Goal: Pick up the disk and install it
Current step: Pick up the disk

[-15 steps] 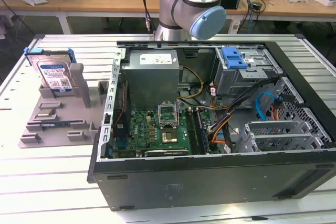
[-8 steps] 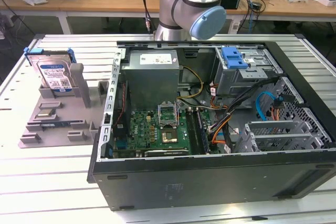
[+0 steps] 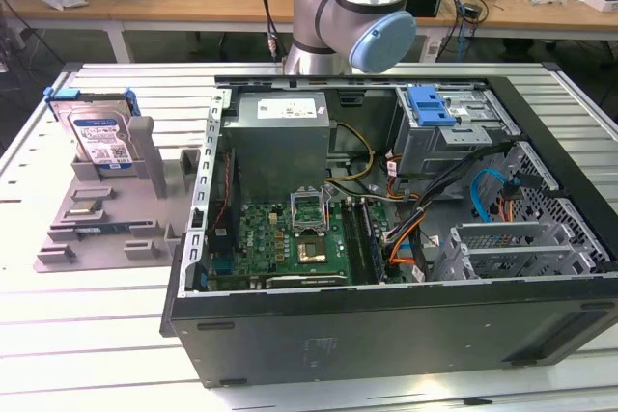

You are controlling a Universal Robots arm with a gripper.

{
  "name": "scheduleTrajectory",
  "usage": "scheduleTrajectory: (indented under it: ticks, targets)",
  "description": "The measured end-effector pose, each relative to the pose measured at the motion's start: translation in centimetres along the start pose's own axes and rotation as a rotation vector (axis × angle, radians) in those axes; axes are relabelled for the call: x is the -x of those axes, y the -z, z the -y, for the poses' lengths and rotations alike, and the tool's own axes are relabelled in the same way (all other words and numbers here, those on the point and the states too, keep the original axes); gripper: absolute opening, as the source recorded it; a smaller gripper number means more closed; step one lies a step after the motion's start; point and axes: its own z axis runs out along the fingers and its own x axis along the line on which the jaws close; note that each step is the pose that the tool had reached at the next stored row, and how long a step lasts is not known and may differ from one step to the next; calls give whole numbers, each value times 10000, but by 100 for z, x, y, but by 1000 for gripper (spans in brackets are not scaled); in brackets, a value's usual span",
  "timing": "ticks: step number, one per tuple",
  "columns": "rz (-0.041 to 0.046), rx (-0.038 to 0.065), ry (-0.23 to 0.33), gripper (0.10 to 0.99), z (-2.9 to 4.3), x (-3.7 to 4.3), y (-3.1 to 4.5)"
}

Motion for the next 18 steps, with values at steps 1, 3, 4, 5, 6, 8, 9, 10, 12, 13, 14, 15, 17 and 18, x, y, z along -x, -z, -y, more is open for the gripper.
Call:
scheduleTrajectory:
  ticks: [1,3,4,5,6,8,9,10,12,13,14,15,17,18]
  targets:
    - [11,-5,-252,106,0,0,-1]
    - [25,-12,-596,106,0,0,-3]
    - [30,-14,-719,106,0,0,-3]
    - [35,-17,-836,106,0,0,-4]
    - [40,-19,-968,106,0,0,-5]
    - [51,-24,-1262,106,0,0,-5]
    - [58,-28,-1446,106,0,0,-6]
    - [62,-30,-1564,106,0,0,-6]
    - [74,-37,-1995,106,0,0,-9]
    - [77,-39,-2136,106,0,0,-10]
    - [79,-41,-2263,106,0,0,-10]
    - [81,-42,-2389,106,0,0,-11]
    - [81,-44,-2650,106,0,0,-12]
    - [78,-45,-2774,106,1,-1,-13]
